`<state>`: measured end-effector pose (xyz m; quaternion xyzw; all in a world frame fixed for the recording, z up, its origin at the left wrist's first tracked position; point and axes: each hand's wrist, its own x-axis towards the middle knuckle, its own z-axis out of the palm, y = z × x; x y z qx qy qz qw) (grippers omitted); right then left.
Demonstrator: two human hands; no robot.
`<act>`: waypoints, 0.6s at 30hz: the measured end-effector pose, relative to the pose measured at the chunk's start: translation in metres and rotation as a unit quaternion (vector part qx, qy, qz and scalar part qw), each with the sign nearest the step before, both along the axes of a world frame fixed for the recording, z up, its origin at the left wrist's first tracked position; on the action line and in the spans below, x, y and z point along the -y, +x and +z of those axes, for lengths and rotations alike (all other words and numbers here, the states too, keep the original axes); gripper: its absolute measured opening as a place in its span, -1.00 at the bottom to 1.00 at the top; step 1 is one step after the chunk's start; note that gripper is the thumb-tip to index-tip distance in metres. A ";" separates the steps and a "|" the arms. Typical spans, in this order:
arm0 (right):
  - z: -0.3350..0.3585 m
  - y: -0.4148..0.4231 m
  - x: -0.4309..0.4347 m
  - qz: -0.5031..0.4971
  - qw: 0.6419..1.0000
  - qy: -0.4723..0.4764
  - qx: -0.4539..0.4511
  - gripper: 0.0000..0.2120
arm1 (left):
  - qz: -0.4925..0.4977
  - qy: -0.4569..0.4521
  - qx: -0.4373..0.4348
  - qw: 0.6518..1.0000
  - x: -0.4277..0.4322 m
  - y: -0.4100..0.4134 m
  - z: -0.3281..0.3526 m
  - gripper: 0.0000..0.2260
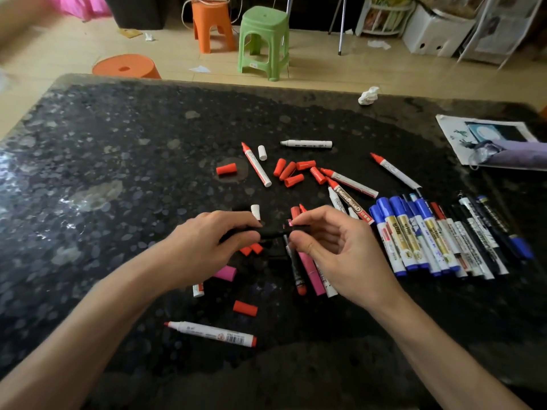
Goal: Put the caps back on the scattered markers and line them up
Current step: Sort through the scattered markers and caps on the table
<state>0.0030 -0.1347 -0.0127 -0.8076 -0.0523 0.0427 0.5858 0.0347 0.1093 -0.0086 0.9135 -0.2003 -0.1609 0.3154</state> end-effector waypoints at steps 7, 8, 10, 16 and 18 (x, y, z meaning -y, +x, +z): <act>-0.009 0.008 0.012 -0.034 0.992 -0.118 0.004 -0.78 | 0.105 0.016 0.000 0.994 -0.024 0.007 -0.001 -0.94; -0.013 0.006 0.009 -0.010 0.988 -0.155 0.009 -0.77 | 0.116 0.019 0.001 0.993 -0.022 0.008 0.000 -0.93; -0.020 0.000 0.001 0.029 0.972 -0.231 0.027 -0.76 | 0.135 0.030 -0.002 0.990 -0.020 0.008 0.000 -0.88; -0.036 -0.016 -0.020 0.115 0.934 -0.314 0.128 -0.78 | 0.153 0.047 0.017 0.987 -0.021 0.010 0.001 -0.84; -0.041 -0.015 -0.022 0.117 0.925 -0.332 0.143 -0.75 | 0.154 0.049 0.015 0.987 -0.020 0.010 0.001 -0.85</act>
